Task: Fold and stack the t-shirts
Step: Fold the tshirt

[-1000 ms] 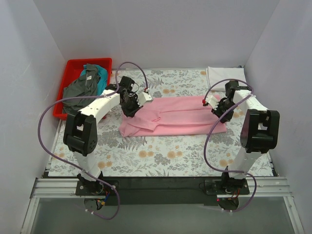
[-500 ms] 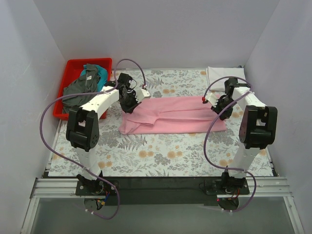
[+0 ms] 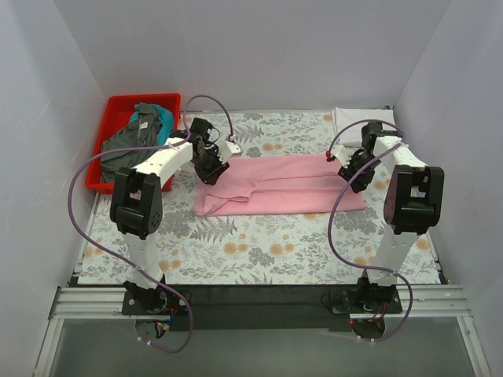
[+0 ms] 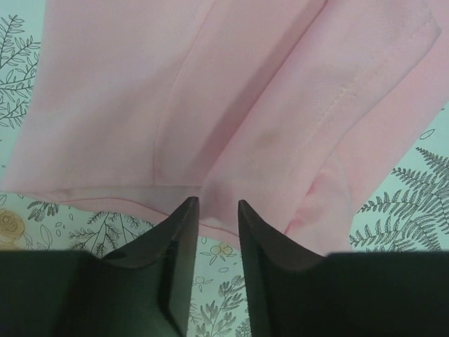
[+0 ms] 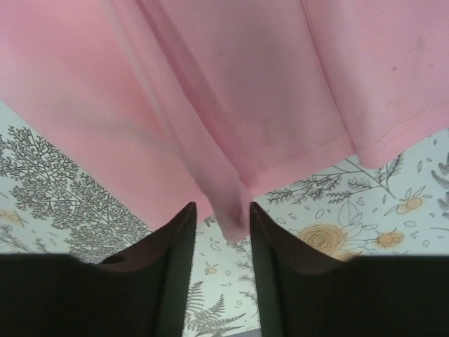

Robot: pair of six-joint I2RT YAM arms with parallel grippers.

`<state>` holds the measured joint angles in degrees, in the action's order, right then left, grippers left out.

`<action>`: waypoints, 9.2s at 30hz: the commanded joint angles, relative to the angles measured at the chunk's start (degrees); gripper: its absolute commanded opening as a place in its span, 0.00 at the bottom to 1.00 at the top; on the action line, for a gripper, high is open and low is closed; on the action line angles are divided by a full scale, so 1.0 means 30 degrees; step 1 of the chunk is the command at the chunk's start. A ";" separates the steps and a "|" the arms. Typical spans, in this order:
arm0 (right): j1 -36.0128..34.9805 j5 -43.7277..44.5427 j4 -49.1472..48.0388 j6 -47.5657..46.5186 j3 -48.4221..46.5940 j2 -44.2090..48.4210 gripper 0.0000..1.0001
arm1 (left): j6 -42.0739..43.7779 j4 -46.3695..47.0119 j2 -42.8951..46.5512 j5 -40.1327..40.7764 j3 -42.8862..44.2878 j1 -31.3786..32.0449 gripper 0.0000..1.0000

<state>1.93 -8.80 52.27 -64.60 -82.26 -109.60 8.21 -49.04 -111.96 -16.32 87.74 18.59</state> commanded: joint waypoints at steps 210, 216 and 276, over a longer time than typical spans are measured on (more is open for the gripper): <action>-0.4190 -0.4625 -0.3566 1.0312 0.0323 0.2611 0.39 | -1.4691 0.4106 0.4710 -0.3233 -0.4165 -0.0601 0.33; -0.4452 -0.6732 -0.3566 1.1947 -0.1407 0.1553 0.30 | -1.4599 0.3516 0.5097 -0.3934 -0.5342 -0.0601 0.31; -0.4102 -0.0704 -0.4855 0.9845 -0.4280 -0.3337 0.35 | -1.5861 0.2576 0.1814 0.2361 -0.5224 0.1304 0.30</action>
<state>-10.61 -14.98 37.19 -32.16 -95.64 -118.74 -37.93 -42.76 -105.93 -12.27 73.12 22.26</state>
